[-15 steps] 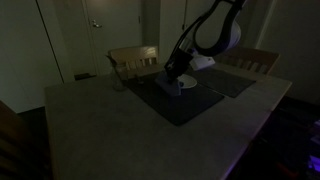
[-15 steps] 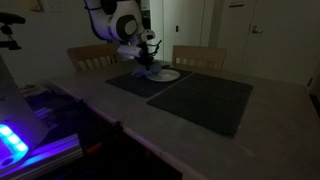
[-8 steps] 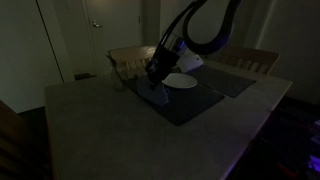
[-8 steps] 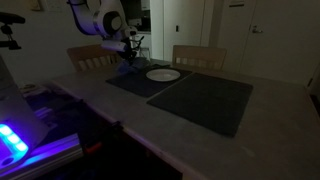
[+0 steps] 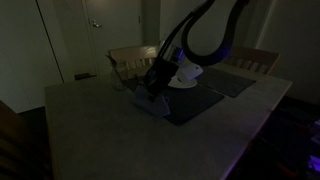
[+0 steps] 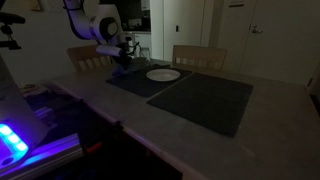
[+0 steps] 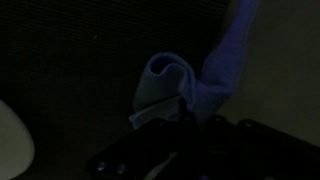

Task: Use the towel to wipe the plate

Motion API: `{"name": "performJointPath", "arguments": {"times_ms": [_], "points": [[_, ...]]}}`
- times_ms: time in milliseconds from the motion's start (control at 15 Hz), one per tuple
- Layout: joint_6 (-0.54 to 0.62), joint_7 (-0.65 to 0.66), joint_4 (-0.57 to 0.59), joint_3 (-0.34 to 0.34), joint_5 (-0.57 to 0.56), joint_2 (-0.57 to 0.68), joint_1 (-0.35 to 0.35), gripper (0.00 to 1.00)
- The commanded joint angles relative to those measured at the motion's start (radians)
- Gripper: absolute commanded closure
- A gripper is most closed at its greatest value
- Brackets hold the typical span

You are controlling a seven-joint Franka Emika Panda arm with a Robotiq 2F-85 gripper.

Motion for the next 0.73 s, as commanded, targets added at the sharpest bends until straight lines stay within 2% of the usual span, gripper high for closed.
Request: {"name": "performJointPath", "arguments": {"times_ms": [0, 133, 200, 267, 333, 467, 667], "points": [[-0.031, 0.002, 0.019, -0.022, -0.004, 0.026, 0.020, 0.98], [-0.065, -0.024, 0.031, 0.013, -0.012, 0.012, -0.013, 0.97], [-0.102, -0.043, 0.042, 0.031, -0.020, -0.007, -0.031, 0.66], [-0.143, -0.064, 0.063, 0.057, -0.022, -0.020, -0.059, 0.65], [-0.201, -0.082, 0.086, 0.073, -0.022, -0.040, -0.075, 0.59], [-0.315, -0.127, 0.135, 0.116, -0.007, -0.071, -0.115, 0.45], [-0.462, -0.175, 0.210, 0.138, 0.008, -0.101, -0.134, 0.23]]}}
